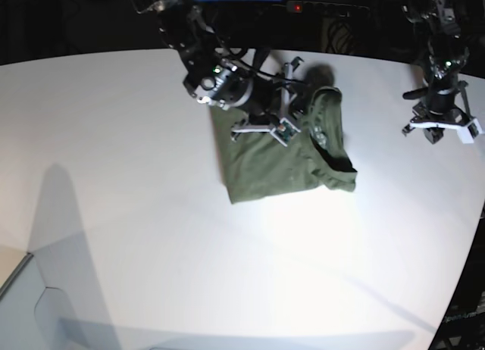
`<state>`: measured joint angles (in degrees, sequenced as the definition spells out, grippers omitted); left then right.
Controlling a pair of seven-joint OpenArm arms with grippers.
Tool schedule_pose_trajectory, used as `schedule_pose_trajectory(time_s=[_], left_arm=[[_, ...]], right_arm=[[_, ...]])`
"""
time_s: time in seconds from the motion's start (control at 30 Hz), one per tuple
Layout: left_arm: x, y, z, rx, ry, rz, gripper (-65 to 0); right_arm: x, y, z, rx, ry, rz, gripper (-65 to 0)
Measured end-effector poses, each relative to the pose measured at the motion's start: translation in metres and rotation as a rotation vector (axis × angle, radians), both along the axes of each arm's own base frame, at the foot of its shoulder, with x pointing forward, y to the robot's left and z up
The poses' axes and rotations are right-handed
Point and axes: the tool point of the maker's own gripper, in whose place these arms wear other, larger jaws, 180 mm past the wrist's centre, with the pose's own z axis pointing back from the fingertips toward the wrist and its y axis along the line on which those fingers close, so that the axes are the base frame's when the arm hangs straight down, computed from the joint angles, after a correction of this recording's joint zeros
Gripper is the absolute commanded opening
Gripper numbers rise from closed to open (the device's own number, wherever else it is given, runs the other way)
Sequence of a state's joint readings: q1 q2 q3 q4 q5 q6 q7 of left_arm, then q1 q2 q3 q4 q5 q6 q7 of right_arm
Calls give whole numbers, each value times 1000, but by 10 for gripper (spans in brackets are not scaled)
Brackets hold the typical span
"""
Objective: Layout the t-shirt on the table in an organized manner, then fold the t-shirt properly
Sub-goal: 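Release the folded end and lift the right gripper away from the shirt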
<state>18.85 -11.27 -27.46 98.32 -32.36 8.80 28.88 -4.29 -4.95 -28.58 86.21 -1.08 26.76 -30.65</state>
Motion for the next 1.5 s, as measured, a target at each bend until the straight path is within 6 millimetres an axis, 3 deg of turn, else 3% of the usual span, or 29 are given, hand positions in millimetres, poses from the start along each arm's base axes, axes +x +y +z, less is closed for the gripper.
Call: schedule_pose_trajectory(time_s=[0.1,0.27,0.4,0.53,0.63,0.77,0.83,1.0,1.13,1.33,1.5], left_arm=[[0,-15,1,-84,19,-32,-649],[15,-39,39,-129,-76,-103,-649],[22,-55,63,-175,-146,-144,-649],[21,-71,61,-284,-155,-160,-649],[23,-87,59,-327,-160,-180,-649],[35,-153,53,-386,-124,-341,-649],[46,-166,56,-355,-137,-380,-649],[67,-167,17,-305,-34,-382,-649],[81,-149,-7,-297,20,-337,-649],[73,-117,-48,-332,116,-219,-649],[88,-108,-47,-343,103,-191,-649]], right_arm=[[-7,11,-11,32,25,8,-520],[-20,25,-10,53,15,56,-520],[-6,12,27,107,-99,21,-521],[10,-18,47,119,-152,-78,-521],[18,-37,45,109,-152,-136,-521],[17,-54,35,82,-124,-179,-521],[10,-57,28,66,-109,-174,-521],[7,-66,21,43,-101,-174,-521],[1,-71,4,14,-66,-165,-521],[-1,-77,-7,-10,-44,-161,-521],[-5,-77,-20,-20,-14,-159,-521]])
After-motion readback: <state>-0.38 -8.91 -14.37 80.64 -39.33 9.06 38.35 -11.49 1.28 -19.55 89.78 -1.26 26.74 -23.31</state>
